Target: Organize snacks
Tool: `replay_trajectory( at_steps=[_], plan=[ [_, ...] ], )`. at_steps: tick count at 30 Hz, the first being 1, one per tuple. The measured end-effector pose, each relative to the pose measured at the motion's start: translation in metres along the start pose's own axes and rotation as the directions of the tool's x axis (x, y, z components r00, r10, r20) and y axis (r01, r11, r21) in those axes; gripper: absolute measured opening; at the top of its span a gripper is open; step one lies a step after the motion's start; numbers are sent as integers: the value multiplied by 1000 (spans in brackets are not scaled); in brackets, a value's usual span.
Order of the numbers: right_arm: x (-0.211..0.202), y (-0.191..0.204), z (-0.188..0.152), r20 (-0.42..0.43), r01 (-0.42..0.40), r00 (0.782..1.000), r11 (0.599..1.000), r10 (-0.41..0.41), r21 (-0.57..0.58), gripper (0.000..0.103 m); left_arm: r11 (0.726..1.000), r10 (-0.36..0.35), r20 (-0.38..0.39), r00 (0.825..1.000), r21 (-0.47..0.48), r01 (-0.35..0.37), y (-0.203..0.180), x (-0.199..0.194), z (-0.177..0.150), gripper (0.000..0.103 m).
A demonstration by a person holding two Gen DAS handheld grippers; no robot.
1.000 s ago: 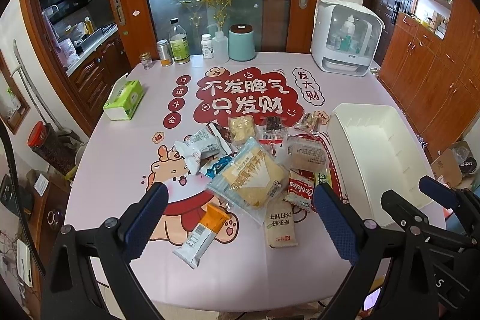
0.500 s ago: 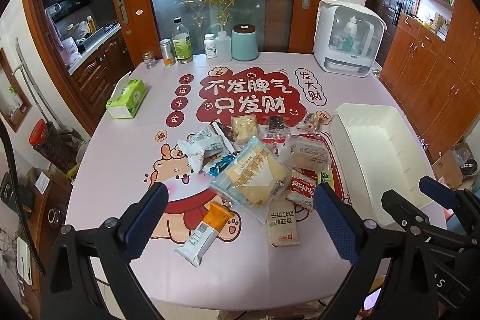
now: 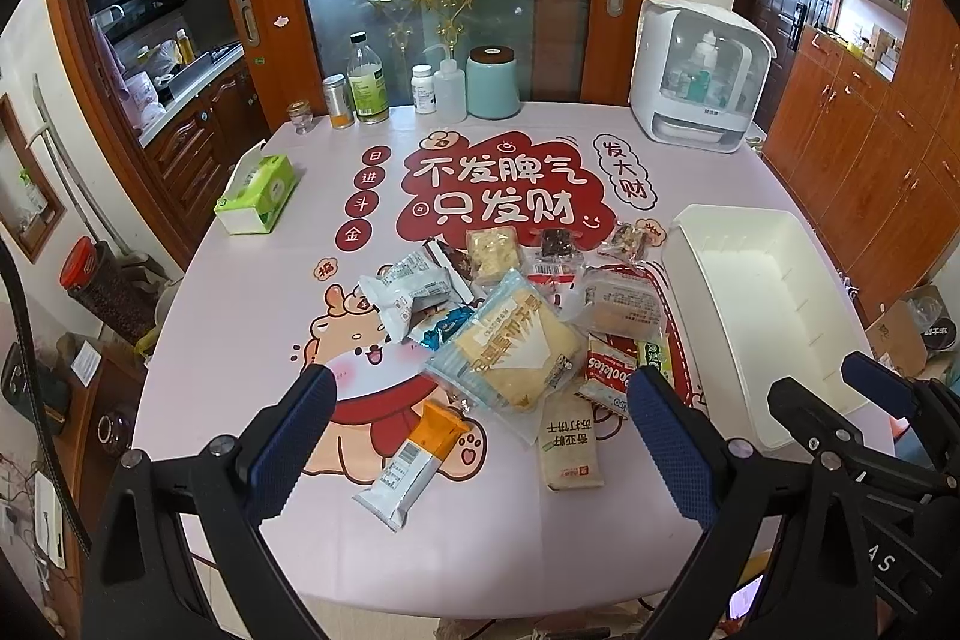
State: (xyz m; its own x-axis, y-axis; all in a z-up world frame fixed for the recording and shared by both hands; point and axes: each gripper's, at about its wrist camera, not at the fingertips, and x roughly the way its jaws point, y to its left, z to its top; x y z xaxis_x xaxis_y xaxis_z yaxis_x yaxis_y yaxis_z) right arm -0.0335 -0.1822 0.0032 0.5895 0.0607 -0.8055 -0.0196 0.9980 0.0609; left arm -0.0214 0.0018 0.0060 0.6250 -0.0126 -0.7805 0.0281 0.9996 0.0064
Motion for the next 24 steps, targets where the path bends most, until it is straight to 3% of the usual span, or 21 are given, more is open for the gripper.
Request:
replay_trajectory(
  at_steps=[24],
  plan=[
    [0,8,-1,5,2,1000,1000,-2,-5,69,1000,-22,-45,999,-5,21,20,8,-3,97]
  ],
)
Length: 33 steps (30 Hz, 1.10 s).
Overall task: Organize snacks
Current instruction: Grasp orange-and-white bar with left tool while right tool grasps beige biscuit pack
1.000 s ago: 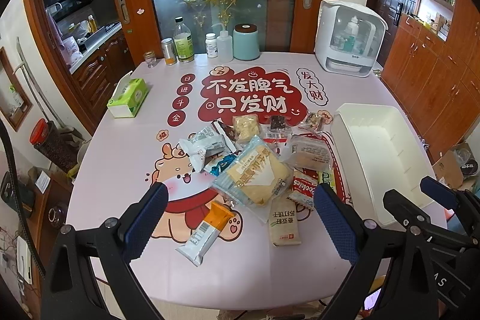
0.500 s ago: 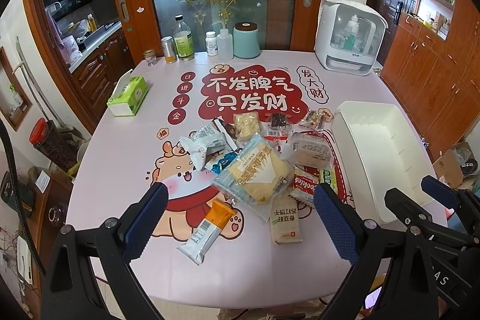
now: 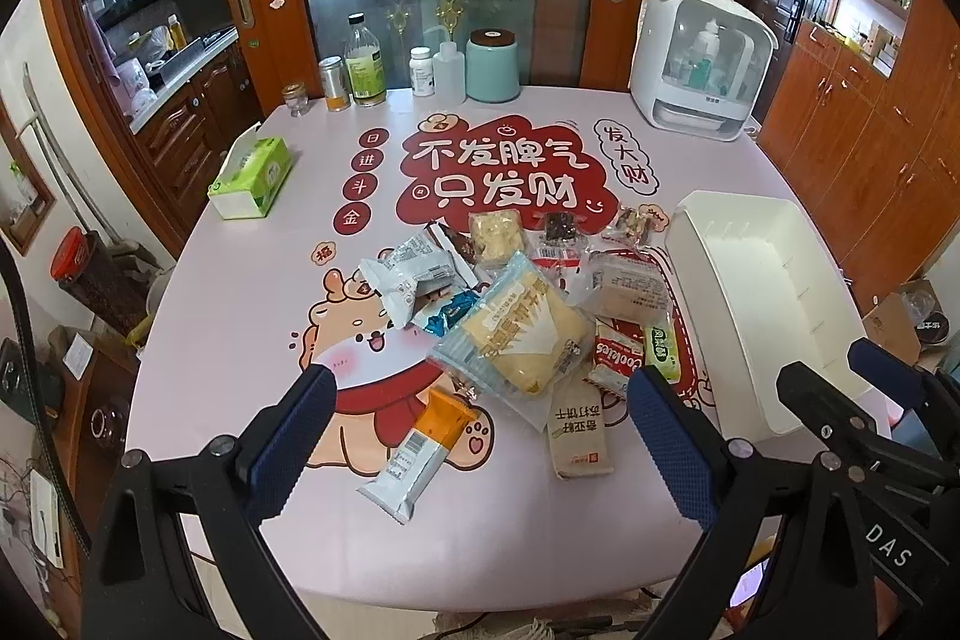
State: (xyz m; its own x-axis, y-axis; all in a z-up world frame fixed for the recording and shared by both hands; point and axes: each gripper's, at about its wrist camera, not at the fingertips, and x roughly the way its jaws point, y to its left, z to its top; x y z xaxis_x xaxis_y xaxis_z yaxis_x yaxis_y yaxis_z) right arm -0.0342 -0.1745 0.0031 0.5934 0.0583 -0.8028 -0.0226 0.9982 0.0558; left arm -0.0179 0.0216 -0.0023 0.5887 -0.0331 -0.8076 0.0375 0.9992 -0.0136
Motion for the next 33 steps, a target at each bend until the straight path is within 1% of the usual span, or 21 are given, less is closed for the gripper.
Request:
replay_trajectory(
  at_steps=[12,15,18,22,24,28,31,33],
  plan=[
    [12,21,2,-9,4,1000,1000,-4,-1,69,1000,-10,-43,999,-6,10,24,19,-2,97],
    [24,24,1,-42,-3,999,1000,3,11,69,1000,-16,-76,997,-13,15,34,32,-4,97],
    [43,25,-2,-96,-16,995,999,19,32,69,1000,-8,-122,992,-23,5,49,53,-8,97],
    [75,25,-13,-189,-4,982,998,15,55,69,999,37,-179,983,-21,-42,74,87,-20,97],
    [91,25,-19,-228,10,974,999,2,53,69,998,46,-205,978,-23,-52,84,101,-28,97],
    [119,24,-37,-296,17,955,998,1,60,69,998,41,-259,965,-29,-50,106,131,-45,97],
    [140,23,-48,-343,-11,939,996,41,91,69,999,38,-294,955,13,-35,109,150,-55,97],
    [150,23,-55,-361,-25,931,994,60,103,69,999,26,-326,945,52,-9,104,164,-65,97]
  ],
)
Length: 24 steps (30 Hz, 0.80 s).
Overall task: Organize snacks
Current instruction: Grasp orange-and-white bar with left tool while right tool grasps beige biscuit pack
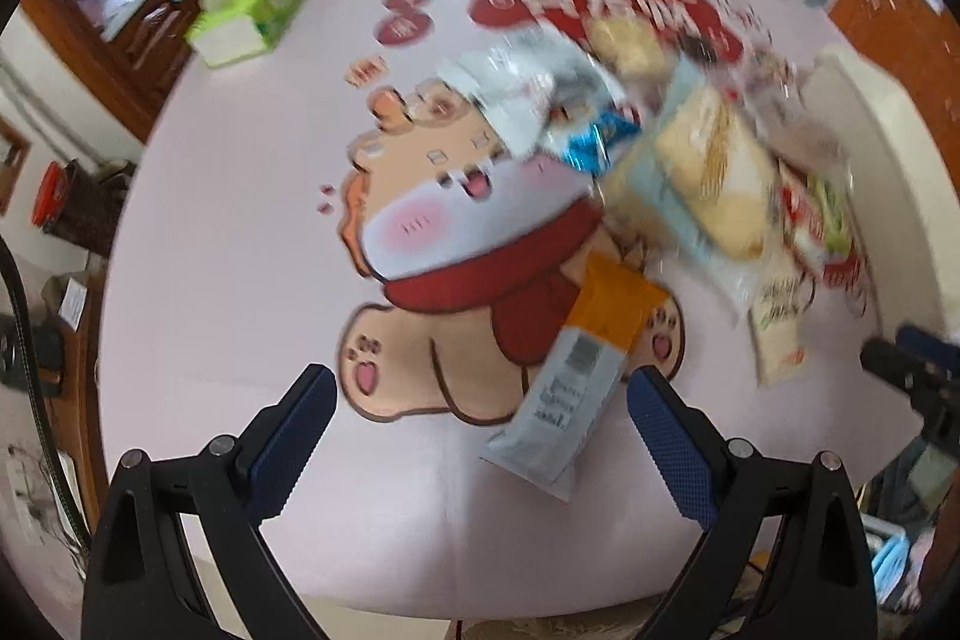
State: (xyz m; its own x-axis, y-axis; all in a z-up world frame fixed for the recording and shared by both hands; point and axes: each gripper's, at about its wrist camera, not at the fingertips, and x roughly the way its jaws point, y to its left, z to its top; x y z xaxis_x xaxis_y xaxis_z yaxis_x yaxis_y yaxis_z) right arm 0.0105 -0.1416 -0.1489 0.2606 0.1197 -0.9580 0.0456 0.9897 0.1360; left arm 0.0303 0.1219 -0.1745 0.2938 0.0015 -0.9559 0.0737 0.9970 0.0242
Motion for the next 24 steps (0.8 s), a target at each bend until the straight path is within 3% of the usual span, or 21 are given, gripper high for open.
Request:
replay_trajectory(
  at_steps=[7,12,16,20,23,24],
  plan=[
    [48,8,1,-42,6,999,1000,-6,-17,69,987,-27,-100,995,154,42,-31,51,-10,97],
    [69,16,5,-58,18,998,999,-20,-37,67,981,-51,-124,991,180,73,-41,69,-9,97],
    [81,25,8,-45,51,998,996,-54,-75,67,975,-65,-142,988,203,93,-48,80,-8,88],
    [93,31,7,-57,69,996,991,-75,-111,68,975,-74,-118,990,202,97,-57,85,-10,84],
    [95,34,6,-52,95,993,987,-103,-132,66,973,-83,-82,993,207,99,-58,82,-7,63],
    [94,35,5,-48,98,993,986,-106,-136,62,972,-88,-72,993,214,102,-58,79,-9,45]
  ],
)
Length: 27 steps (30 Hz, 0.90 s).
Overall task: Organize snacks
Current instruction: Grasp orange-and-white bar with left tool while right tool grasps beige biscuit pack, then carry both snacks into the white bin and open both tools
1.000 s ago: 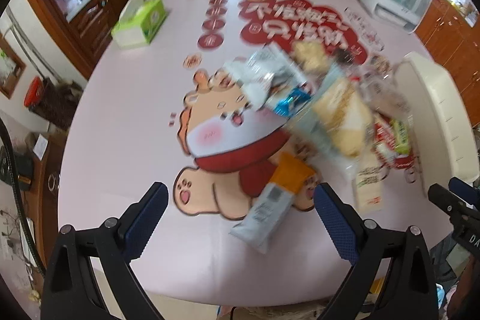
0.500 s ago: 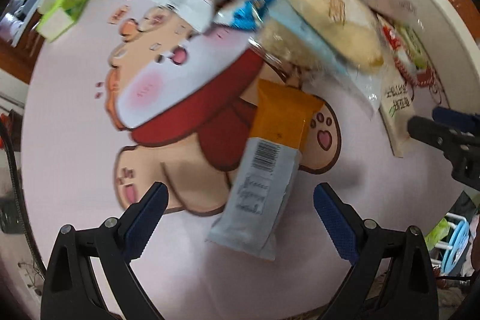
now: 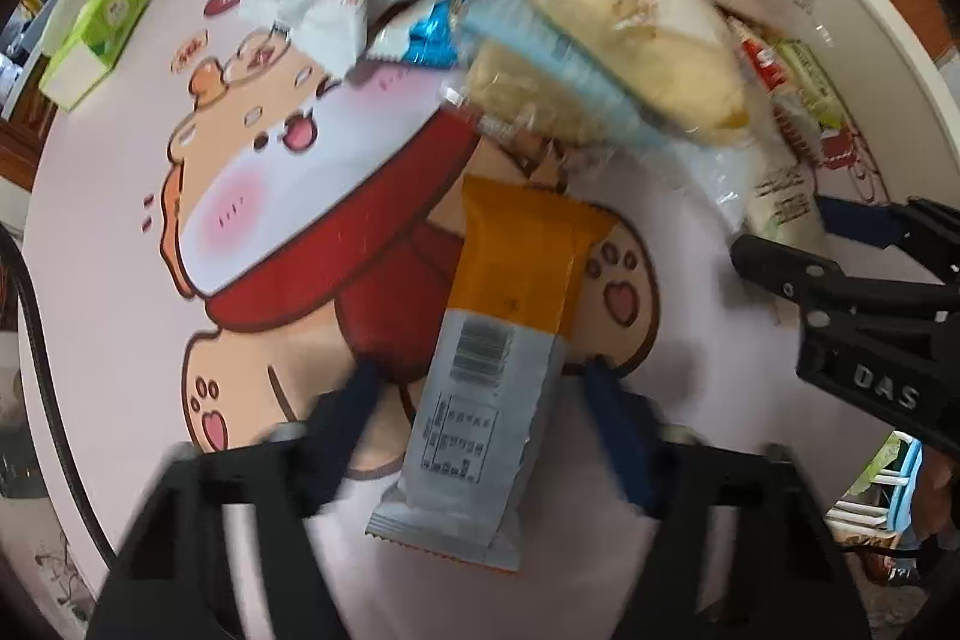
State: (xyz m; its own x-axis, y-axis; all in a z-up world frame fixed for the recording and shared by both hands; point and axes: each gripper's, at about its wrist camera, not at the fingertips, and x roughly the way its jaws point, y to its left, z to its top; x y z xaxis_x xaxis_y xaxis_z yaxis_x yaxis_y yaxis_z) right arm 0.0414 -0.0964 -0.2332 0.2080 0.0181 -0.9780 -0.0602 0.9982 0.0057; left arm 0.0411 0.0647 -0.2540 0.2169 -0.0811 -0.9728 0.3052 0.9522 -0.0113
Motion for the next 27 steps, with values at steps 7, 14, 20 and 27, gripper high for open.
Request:
replay_trajectory(
  at_steps=[7,14,20,27],
  plan=[
    [-4,-8,-3,9,-42,999,999,42,26,54,998,55,6,998,25,-55,-16,0,5,35],
    [-36,-22,-10,83,-138,988,989,133,50,53,1000,23,83,996,-20,-21,-6,-54,8,29],
    [-84,-34,-18,169,-206,966,977,195,53,53,997,-50,202,978,-48,61,-4,-116,18,29],
    [-149,-47,-18,314,-241,923,970,221,24,53,986,-156,330,931,-2,166,-33,-185,36,29]
  ],
)
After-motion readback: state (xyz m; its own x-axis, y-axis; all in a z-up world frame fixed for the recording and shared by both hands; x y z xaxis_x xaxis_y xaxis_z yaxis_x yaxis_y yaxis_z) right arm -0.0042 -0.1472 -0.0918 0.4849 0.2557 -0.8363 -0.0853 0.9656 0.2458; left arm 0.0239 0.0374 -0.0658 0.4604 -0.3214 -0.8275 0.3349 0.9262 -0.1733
